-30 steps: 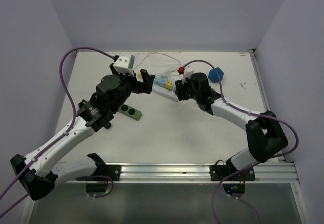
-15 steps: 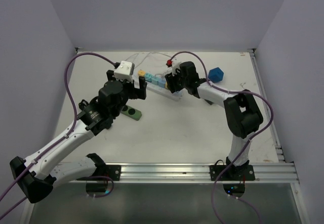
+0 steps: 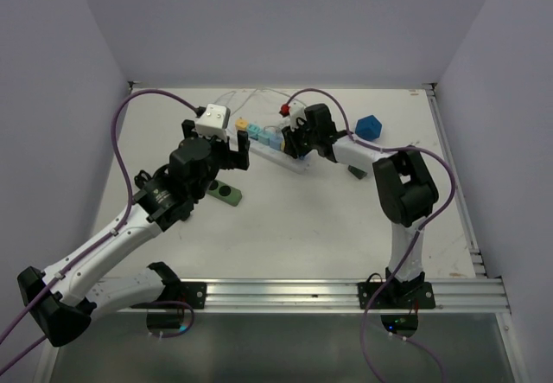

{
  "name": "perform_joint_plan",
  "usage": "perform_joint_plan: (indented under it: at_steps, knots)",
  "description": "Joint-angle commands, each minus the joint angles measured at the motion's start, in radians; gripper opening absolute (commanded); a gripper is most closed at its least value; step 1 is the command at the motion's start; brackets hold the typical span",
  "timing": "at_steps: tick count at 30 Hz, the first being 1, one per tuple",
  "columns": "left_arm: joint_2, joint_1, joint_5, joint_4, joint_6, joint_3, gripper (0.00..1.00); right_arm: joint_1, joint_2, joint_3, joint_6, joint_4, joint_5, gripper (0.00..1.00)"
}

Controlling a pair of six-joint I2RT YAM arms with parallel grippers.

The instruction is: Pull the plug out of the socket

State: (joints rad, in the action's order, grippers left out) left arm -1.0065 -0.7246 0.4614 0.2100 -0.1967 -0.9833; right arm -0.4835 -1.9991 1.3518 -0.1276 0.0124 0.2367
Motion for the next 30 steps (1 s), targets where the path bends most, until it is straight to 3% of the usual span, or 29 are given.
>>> perform_joint_plan:
  at_steps: [1,4,8,13,17,23,30]
  knots:
    - [-0.003,0.005,0.017,-0.015,0.011,0.006,1.00,0.002,0.014,-0.005,0.008,-0.032,0.084,0.29]
    - [-0.007,0.005,0.011,-0.015,-0.001,0.009,1.00,-0.003,0.062,-0.057,0.023,-0.058,0.107,0.16]
    - [-0.011,0.005,0.003,-0.049,-0.046,0.034,1.00,-0.050,0.166,-0.187,0.014,-0.098,0.070,0.11]
    - [-0.030,0.007,-0.009,-0.078,-0.105,0.102,1.00,-0.135,0.325,-0.337,0.013,-0.110,0.006,0.09]
    - [-0.011,0.005,-0.075,-0.275,-0.135,0.247,0.99,-0.242,0.422,-0.486,0.032,-0.130,-0.063,0.09]
    - [-0.055,0.005,-0.154,-0.478,-0.141,0.399,0.99,-0.257,0.554,-0.624,0.085,-0.141,-0.040,0.10]
    - [-0.118,0.004,-0.211,-0.672,-0.132,0.511,0.97,-0.262,0.569,-0.608,0.082,-0.100,-0.034,0.10]
